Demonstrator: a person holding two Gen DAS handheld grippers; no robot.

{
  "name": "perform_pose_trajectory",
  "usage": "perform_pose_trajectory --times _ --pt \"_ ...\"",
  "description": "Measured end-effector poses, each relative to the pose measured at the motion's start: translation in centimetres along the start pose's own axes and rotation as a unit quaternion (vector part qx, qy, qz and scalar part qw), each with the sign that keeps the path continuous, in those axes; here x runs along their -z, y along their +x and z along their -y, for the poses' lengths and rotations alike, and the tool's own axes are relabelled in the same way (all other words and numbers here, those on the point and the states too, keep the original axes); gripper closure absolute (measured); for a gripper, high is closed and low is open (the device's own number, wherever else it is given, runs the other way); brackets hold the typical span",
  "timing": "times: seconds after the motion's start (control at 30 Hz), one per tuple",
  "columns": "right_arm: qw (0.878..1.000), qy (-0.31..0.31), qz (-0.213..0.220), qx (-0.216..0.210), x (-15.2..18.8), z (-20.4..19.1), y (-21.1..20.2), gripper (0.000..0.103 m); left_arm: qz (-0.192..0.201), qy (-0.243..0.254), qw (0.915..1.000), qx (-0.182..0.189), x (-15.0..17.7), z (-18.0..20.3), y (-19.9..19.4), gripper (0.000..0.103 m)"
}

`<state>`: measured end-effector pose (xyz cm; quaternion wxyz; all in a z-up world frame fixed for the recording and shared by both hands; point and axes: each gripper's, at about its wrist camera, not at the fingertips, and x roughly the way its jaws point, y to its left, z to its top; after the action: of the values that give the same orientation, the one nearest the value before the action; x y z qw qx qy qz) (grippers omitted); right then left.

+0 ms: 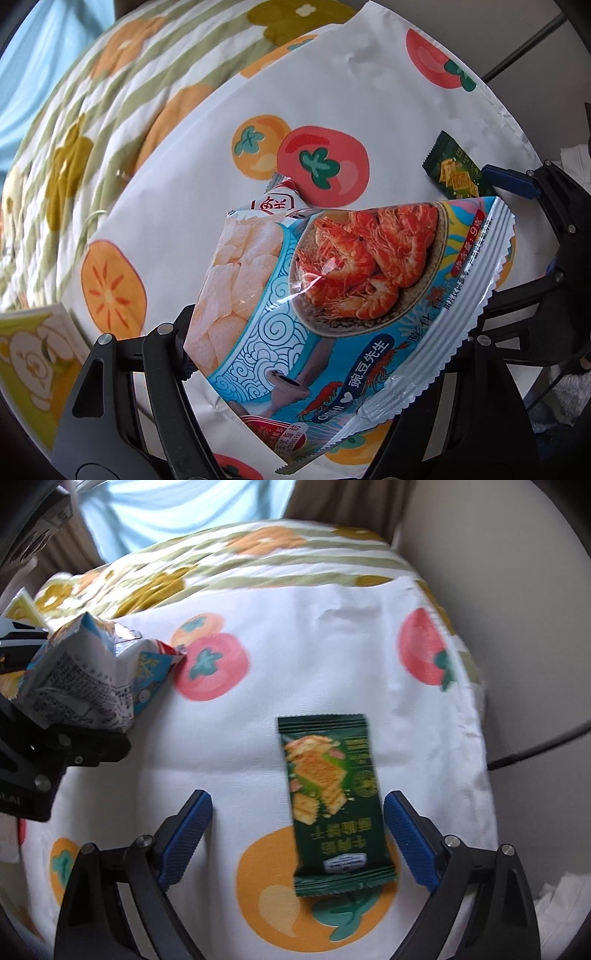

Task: Organize snacks
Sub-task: 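Grasp the shrimp-print bag with left tool while right tool grasps green cracker packet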

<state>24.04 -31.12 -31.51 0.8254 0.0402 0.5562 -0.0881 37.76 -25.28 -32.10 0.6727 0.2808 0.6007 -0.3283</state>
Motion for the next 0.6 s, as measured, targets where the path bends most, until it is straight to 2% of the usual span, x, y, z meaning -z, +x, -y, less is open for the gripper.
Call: perform_pose_trajectory --times 0.1,0.17,0.2,0.23,0.5,0.53,0.57,0.6 --pt "1.0 0.0 -0.005 -0.006 -0.2 0.1 -0.1 0.018 -0.002 -0.009 1.0 -0.002 0.6 -0.1 -0.1 0.03" --pt "1.0 -0.002 -0.002 -0.013 -0.1 -0.2 -0.4 0.038 -0.001 -0.014 0.9999 -0.003 1.0 -0.2 -0.2 0.03" --pt "1.0 -0.004 0.002 -0.017 0.1 -0.4 -0.6 0.042 0.0 -0.017 0.9998 -0.002 1.1 -0.2 -0.3 0.03" --pt "1.0 -0.005 0.003 -0.018 0.1 -0.5 -0.7 0.045 0.001 -0.019 0.9998 -0.003 1.2 -0.3 -0.3 0.03" --pt "0.999 0.037 0.019 -0.013 -1.3 -0.4 0.0 0.045 0.012 -0.045 0.9989 -0.004 2.0 -0.7 -0.8 0.03" --pt "0.999 0.039 0.021 -0.01 -1.5 -0.5 0.1 0.047 0.013 -0.044 0.9989 -0.004 2.1 -0.7 -0.9 0.03" --pt "0.999 0.039 0.022 -0.003 -1.5 -0.7 0.0 0.057 0.014 -0.045 0.9989 -0.006 2.2 -0.7 -1.0 0.031" --pt "0.999 0.038 0.025 0.002 -1.4 -0.8 -0.1 0.063 0.015 -0.047 0.9988 -0.007 2.3 -0.7 -1.0 0.031"
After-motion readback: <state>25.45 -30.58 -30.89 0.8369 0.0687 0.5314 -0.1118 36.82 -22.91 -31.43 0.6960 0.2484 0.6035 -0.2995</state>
